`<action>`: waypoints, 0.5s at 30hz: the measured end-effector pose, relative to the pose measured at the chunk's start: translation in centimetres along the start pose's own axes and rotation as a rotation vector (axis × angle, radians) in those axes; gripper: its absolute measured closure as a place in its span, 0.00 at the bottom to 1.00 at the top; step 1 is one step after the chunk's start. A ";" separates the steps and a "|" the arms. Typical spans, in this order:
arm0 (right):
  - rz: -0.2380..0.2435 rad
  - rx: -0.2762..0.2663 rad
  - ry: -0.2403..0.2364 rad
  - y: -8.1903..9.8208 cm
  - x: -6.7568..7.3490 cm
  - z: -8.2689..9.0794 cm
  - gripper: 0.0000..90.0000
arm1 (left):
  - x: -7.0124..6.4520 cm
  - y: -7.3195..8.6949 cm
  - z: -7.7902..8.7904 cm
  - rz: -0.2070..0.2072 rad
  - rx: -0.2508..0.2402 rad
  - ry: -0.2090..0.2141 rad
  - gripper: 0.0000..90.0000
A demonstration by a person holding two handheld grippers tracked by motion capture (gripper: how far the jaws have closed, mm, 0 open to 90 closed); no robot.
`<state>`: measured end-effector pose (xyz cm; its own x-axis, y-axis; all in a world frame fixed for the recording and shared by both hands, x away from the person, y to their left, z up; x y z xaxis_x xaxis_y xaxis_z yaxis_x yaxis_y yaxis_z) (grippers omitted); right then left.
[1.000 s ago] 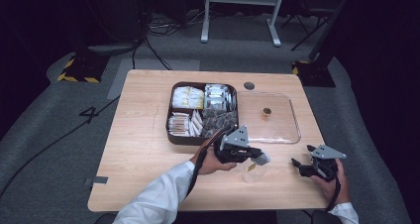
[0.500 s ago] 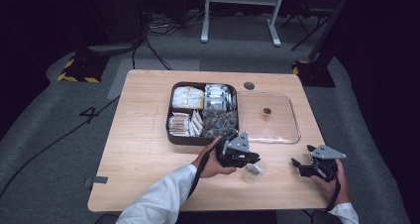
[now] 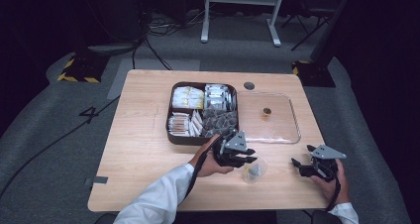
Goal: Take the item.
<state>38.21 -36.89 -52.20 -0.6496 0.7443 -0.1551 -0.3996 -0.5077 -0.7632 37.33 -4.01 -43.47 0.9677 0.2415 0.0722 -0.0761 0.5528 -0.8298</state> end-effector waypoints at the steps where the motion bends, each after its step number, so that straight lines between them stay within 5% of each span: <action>1: 0.000 0.000 0.000 0.0 0.0 0.0 0.19 | 0.1 0.0 0.2 0.001 0.003 -0.008 0.78; 15: -0.001 0.000 0.000 0.0 0.0 0.0 0.20 | 1.5 0.6 3.1 0.033 0.049 -0.145 0.38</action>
<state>38.22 -36.90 -52.20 -0.6495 0.7446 -0.1540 -0.4001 -0.5070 -0.7635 37.94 -0.81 -42.14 0.9200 0.3707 0.1269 -0.1224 0.5797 -0.8056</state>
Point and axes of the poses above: each handheld gripper's, and its own axes: z roughly backward along the jaws, y roughly out of its underside, x roughly to its left, the point moved 3 cm from there along -z, roughly forward along the jaws, and after that the axes turned 6 degrees about -y, right-handed, at the moved point
